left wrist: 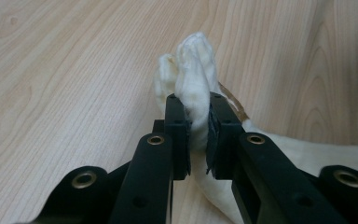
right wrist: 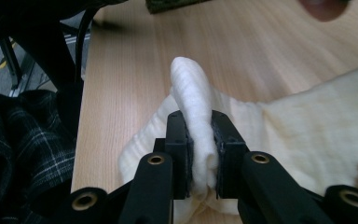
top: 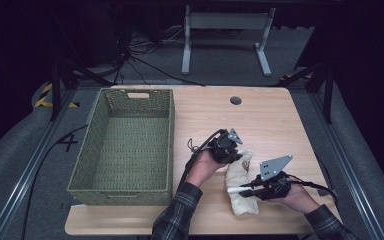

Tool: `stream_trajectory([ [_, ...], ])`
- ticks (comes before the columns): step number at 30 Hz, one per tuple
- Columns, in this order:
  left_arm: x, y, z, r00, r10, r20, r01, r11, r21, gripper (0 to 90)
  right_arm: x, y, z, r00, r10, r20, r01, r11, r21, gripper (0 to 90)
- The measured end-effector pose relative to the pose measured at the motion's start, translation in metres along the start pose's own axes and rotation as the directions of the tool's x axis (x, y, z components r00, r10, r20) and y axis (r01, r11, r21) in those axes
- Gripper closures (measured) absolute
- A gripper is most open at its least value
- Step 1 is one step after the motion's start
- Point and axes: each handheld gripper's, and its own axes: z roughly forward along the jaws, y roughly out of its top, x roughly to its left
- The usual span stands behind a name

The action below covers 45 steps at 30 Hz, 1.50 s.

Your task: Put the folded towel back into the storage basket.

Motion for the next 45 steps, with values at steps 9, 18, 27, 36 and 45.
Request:
stream_trajectory([
  [9, -0.01, 0.009, -0.03, 0.999, -0.029, -0.034, 0.027, 0.9988, -0.041, 81.1, -0.003, 0.019, -0.015, 0.9998, 0.009, 0.02, -0.009, 1.0, -0.015, 79.5],
  [18, -0.016, 0.019, -0.073, 0.9968, -0.032, -0.073, 0.025, 0.9959, -0.087, 81.2, -0.003, 0.041, -0.025, 0.9999, -0.008, 0.011, 0.008, 0.999, -0.048, 79.6],
  [27, -0.019, 0.024, -0.109, 0.9947, -0.023, -0.1, 0.014, 0.9952, -0.097, 81.3, -0.002, 0.068, -0.033, 0.9992, -0.037, 0.016, 0.037, 0.997, -0.063, 79.6],
  [36, -0.002, 0.022, -0.139, 0.9953, -0.019, -0.095, 0.008, 0.9933, -0.115, 81.5, -0.009, 0.095, -0.033, 0.9995, -0.031, 0.01, 0.032, 0.996, -0.085, 79.6],
  [45, 0.009, 0.017, -0.164, 0.9944, -0.007, -0.105, -0.007, 0.9915, -0.13, 81.5, -0.009, 0.127, -0.028, 0.9984, -0.052, 0.023, 0.054, 0.993, -0.103, 79.6],
])
